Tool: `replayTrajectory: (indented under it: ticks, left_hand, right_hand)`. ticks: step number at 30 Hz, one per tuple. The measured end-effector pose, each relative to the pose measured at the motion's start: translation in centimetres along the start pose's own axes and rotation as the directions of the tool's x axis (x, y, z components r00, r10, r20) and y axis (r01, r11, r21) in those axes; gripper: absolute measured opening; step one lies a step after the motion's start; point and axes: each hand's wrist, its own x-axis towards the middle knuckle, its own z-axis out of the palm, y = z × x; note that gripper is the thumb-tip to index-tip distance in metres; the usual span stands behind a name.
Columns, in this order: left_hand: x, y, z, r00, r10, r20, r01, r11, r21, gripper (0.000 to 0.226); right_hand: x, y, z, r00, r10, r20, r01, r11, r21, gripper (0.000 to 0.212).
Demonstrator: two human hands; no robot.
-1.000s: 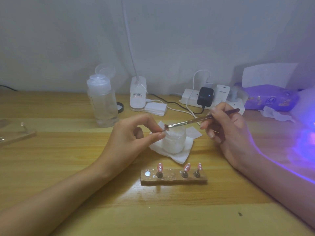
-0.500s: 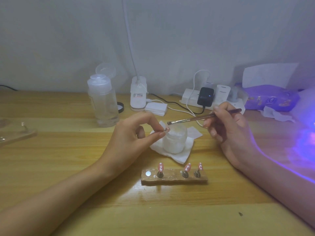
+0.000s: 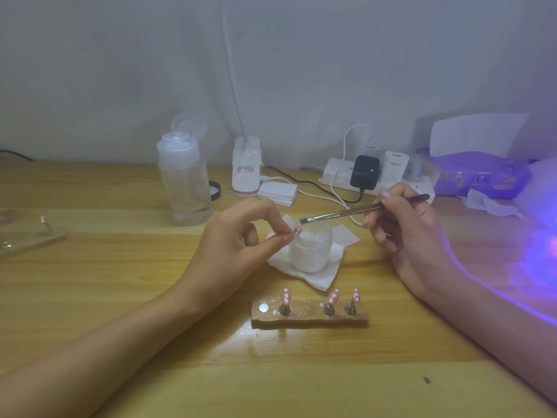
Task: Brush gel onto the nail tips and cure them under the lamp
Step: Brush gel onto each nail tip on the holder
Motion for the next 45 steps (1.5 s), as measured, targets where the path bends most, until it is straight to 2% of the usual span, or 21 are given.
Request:
replayTrajectory:
  ticks: [3,7,10,15,18,22,26,30,34,38,42,45]
  left_hand:
    - [-0.03,-0.01,0.0,1.0,0.001,-0.003,-0.001,1.0,-0.001,0.016]
    - [-0.08,0.07,0.04,1.0,0.001,-0.002,-0.001,1.0,-0.004,0.016]
    - [-0.02,0.16,0.05,1.0,0.01,-0.008,-0.01,1.0,-0.003,0.016]
    - [0.04,0.33,0.08,1.0,0.018,-0.011,-0.019,1.0,-0.007,0.016]
    - [0.0,0.35,0.09,1.0,0.027,-0.007,-0.027,1.0,-0.001,0.016]
    - [-0.13,0.31,0.08,1.0,0.026,-0.002,-0.026,1.0,-0.014,0.015]
    - [-0.17,0.13,-0.03,1.0,0.011,0.007,-0.01,1.0,-0.029,0.013]
    - [-0.13,0.17,-0.02,1.0,0.01,0.019,-0.009,0.999,-0.039,0.011]
    - [-0.15,0.09,0.01,1.0,0.008,0.021,-0.007,0.999,-0.034,0.012]
    - [-0.13,0.11,-0.02,1.0,-0.007,0.022,0.008,0.999,-0.046,0.012]
    - [-0.15,0.04,-0.1,1.0,-0.017,0.023,0.018,0.998,-0.057,0.012]
    - [-0.19,0.06,-0.09,0.999,-0.019,0.03,0.021,0.998,-0.064,0.012]
  right_hand:
    - [-0.07,0.03,0.13,0.999,-0.017,0.046,0.018,1.0,-0.025,0.032]
    - [-0.02,-0.01,0.01,1.0,0.0,-0.012,0.0,1.0,-0.01,0.03]
    - [-0.11,0.0,0.11,0.999,-0.026,0.036,0.026,1.0,-0.008,0.03]
    - [-0.07,-0.05,0.03,1.0,-0.007,-0.01,0.007,1.0,-0.01,0.029]
    - [-0.15,-0.07,0.15,0.999,-0.025,0.041,0.025,1.0,-0.012,0.029]
    - [-0.11,-0.05,0.07,1.0,0.001,-0.021,-0.001,0.999,-0.034,0.029]
    - [-0.12,-0.15,0.29,1.0,-0.013,0.023,0.013,1.0,-0.006,0.026]
    - [-0.04,0.01,0.12,1.0,0.012,-0.024,-0.012,1.0,-0.02,0.03]
    - [-0.15,-0.05,0.19,0.999,-0.018,0.036,0.019,1.0,-0.013,0.03]
    - [-0.12,-0.02,0.06,0.999,0.002,-0.032,-0.003,1.0,-0.026,0.032]
    - [-0.19,-0.15,0.31,1.0,-0.017,0.024,0.017,1.0,0.0,0.03]
    - [-0.21,-0.06,0.25,1.0,0.001,-0.011,-0.001,1.0,-0.031,0.032]
